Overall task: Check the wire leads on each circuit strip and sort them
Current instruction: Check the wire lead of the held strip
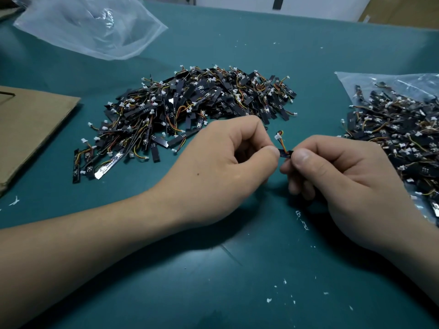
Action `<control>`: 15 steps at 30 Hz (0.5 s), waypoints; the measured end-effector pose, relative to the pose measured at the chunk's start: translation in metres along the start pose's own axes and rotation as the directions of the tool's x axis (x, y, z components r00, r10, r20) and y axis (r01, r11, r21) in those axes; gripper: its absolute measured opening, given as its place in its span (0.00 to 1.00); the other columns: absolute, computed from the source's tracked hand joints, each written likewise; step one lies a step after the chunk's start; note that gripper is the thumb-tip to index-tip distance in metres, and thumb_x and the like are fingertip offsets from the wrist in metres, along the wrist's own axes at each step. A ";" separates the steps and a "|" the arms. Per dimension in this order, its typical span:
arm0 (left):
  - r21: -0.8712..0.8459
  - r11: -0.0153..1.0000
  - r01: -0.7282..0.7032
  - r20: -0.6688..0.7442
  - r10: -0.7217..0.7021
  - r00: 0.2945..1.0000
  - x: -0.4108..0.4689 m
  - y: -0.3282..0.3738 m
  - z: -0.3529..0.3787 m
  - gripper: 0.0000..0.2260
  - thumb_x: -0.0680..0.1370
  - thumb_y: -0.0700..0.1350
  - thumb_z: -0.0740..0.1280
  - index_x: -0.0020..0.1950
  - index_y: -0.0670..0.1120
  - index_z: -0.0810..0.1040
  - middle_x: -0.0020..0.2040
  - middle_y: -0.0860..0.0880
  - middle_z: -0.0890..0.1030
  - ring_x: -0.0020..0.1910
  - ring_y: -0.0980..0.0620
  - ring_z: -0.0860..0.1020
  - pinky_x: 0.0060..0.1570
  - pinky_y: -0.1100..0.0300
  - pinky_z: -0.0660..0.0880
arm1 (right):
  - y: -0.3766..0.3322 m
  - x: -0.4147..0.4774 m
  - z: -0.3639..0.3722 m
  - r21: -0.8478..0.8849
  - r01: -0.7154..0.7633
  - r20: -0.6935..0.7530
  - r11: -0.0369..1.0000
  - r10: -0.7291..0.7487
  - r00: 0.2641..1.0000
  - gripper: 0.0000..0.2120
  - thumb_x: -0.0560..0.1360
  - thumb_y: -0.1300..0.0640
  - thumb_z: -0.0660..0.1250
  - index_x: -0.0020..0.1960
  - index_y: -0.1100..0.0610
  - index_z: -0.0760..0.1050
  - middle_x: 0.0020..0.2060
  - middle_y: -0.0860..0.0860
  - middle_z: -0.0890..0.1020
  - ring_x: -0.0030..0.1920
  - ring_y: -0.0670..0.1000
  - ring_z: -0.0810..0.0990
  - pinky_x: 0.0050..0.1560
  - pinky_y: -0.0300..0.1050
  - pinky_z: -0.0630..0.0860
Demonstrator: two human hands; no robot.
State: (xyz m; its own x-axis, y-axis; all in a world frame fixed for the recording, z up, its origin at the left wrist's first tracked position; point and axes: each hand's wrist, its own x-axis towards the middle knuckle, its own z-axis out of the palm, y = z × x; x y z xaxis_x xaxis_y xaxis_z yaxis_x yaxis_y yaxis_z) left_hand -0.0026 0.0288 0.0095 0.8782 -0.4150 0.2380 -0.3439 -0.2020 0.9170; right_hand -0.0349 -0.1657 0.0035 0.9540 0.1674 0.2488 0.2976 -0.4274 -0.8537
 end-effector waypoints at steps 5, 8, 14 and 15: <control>-0.015 1.000 -0.014 -0.007 0.014 1.000 -0.001 0.001 0.001 0.07 0.77 0.44 0.67 0.40 0.43 0.77 0.33 0.46 0.81 0.34 0.41 0.77 0.35 0.48 0.75 | 0.000 0.000 0.001 0.001 0.001 -0.006 1.000 -0.001 1.000 0.14 0.78 0.44 0.62 0.44 0.51 0.81 0.31 0.49 0.82 0.29 0.47 0.76 0.32 0.42 0.74; -0.006 1.000 -0.016 -0.014 0.016 1.000 -0.001 0.002 0.001 0.08 0.77 0.44 0.67 0.40 0.43 0.77 0.33 0.45 0.81 0.34 0.41 0.77 0.34 0.49 0.74 | -0.001 0.000 0.000 0.019 -0.007 0.001 1.000 0.007 1.000 0.14 0.78 0.44 0.62 0.43 0.51 0.80 0.31 0.50 0.82 0.29 0.46 0.76 0.33 0.42 0.74; 0.004 1.000 -0.026 -0.023 0.026 0.999 -0.001 0.002 0.001 0.08 0.78 0.43 0.68 0.39 0.43 0.76 0.32 0.46 0.80 0.33 0.42 0.77 0.32 0.54 0.73 | 0.000 -0.001 0.000 0.007 0.016 0.003 1.000 -0.016 1.000 0.13 0.78 0.45 0.62 0.44 0.51 0.81 0.31 0.49 0.82 0.28 0.46 0.76 0.32 0.41 0.74; 0.002 1.000 -0.024 -0.026 0.024 0.999 0.000 0.002 0.000 0.08 0.78 0.43 0.68 0.39 0.43 0.76 0.32 0.46 0.80 0.33 0.43 0.77 0.32 0.55 0.72 | 0.000 -0.001 0.000 0.006 0.019 -0.001 1.000 -0.019 1.000 0.13 0.79 0.45 0.63 0.45 0.51 0.82 0.31 0.49 0.82 0.28 0.46 0.76 0.31 0.42 0.74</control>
State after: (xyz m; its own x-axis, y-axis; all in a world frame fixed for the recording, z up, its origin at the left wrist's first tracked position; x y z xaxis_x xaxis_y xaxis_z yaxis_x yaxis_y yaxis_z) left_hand -0.0039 0.0283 0.0112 0.8779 -0.3966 0.2683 -0.3658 -0.1940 0.9103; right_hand -0.0355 -0.1661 0.0030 0.9482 0.1741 0.2656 0.3154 -0.4186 -0.8516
